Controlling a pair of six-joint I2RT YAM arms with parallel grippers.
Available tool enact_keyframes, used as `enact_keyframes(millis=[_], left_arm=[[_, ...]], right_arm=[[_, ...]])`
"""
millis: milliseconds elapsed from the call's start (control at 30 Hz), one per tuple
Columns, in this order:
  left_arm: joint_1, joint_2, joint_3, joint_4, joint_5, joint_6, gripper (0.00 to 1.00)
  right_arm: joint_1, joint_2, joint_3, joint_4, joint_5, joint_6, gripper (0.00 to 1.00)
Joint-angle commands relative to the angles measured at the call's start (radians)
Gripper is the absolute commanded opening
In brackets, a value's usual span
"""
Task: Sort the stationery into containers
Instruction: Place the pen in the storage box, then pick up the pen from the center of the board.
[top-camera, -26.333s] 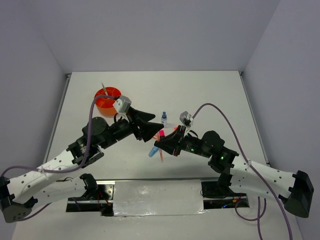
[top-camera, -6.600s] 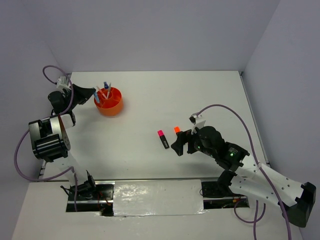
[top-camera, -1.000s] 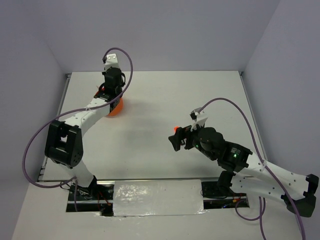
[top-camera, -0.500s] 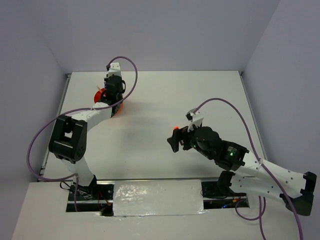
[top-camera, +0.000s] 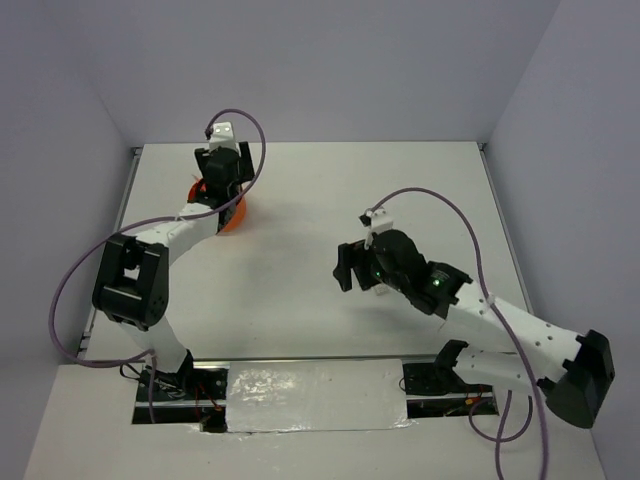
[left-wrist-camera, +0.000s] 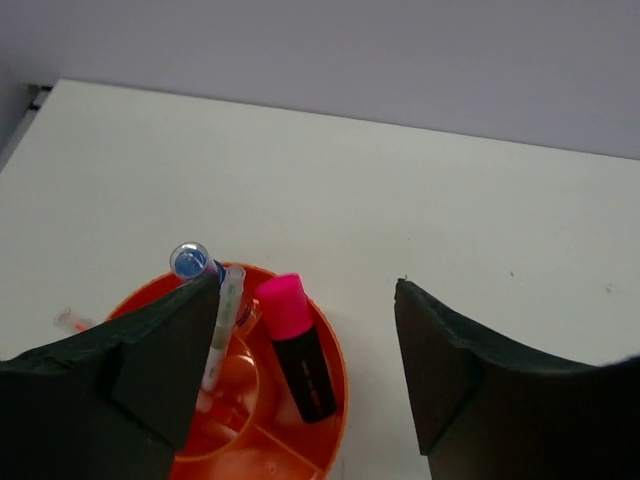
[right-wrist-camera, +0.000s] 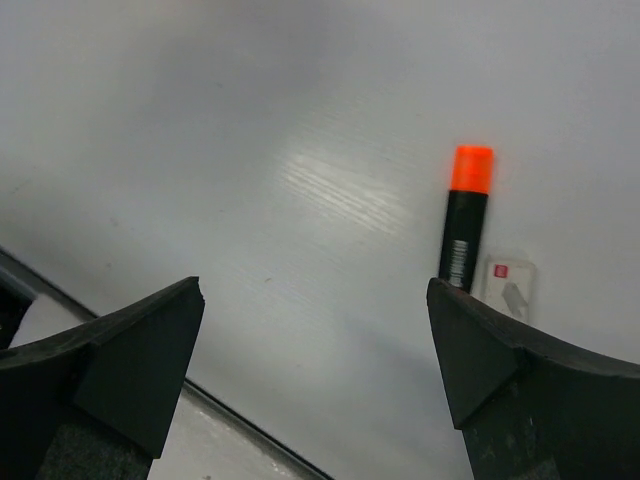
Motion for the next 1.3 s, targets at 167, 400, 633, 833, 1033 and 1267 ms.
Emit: enact_keyframes(millis=[167, 400, 633, 833, 1033, 1267], left_arm=[[-0.007, -0.186, 0.377, -0.712, 0.185, -0.362, 0.99], [-0.11, -0.514, 0.124, -0.82, 0.35, -0.358, 0.99], [-0.134, -0.783, -0.056, -0.88, 0.356, -0.333, 0.99], [-0.134, -0.851, -0.11, -0.909, 0.377, -0.335, 0.99], [-0.134, -0.822, -0.168, -0.868, 0.413, -0.354, 0.99], [-0.191, -0.794, -0.33, -0.528, 0.644, -0.548, 0.99]], right_arm=[[-0.188, 0.455, 0.228, -0.091, -0.078, -0.123, 0.99], [-0.279, 0.666, 0.301, -0.085, -0.113, -0.198, 0.91], [-0.308, 0.744, 0.276, -0.055, -0.179, -0.218, 0.84], [-0.306, 0.815, 0.245, -0.016, -0.207, -0.191, 0.62], [-0.277, 0.812, 0.213, -0.027, -0.164, -0.151, 0.35], [-0.124, 0.545, 0.105, 0.186, -0.242, -0.184, 0.0]])
